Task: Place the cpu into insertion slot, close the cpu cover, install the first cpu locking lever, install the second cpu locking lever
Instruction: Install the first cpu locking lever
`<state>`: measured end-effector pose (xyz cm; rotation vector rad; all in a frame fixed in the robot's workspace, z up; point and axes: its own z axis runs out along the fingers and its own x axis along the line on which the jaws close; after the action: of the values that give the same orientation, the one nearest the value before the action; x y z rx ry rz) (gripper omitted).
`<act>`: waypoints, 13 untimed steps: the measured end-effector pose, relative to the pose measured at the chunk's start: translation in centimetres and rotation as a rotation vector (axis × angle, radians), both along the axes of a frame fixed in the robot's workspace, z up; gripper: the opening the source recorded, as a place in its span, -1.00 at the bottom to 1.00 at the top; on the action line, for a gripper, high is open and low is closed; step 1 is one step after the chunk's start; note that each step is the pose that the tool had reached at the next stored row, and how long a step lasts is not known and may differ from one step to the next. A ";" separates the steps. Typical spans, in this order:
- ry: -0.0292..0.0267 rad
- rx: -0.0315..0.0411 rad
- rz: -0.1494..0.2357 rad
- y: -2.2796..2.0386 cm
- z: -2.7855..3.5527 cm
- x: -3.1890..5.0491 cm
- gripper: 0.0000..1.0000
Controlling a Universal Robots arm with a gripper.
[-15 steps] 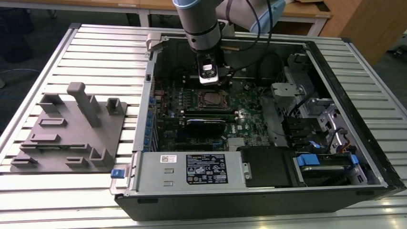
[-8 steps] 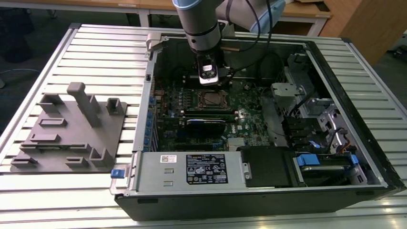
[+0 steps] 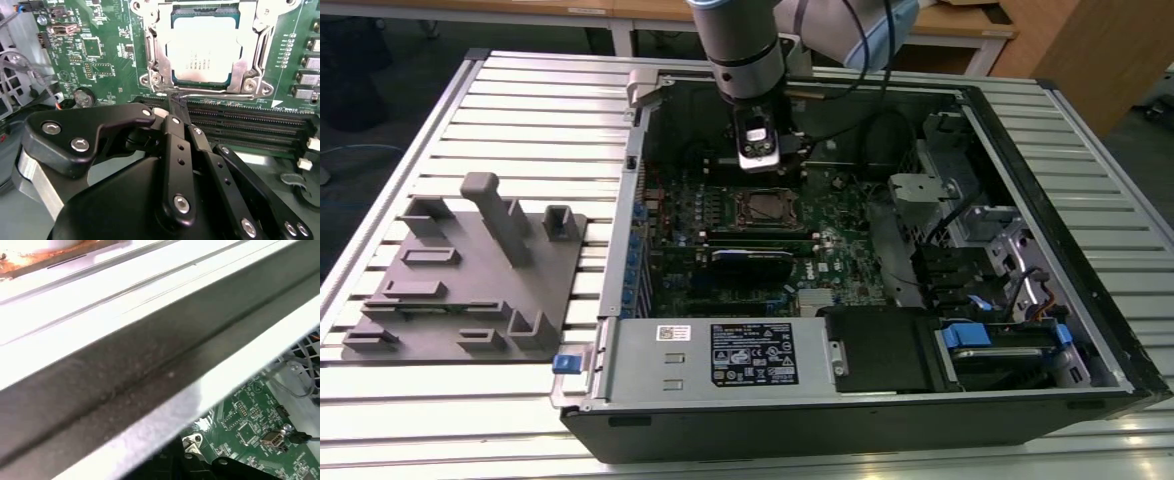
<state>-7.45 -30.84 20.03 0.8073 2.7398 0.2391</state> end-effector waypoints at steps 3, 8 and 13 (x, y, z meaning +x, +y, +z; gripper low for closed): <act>0.0000 0.0001 0.000 0.00 0.36 0.00 -0.80; 0.0058 -0.0004 0.000 0.00 0.35 0.01 -0.80; 0.0455 -0.0054 0.000 0.00 0.32 0.04 -0.80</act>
<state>-7.41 -30.84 20.35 0.8213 2.7815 0.2157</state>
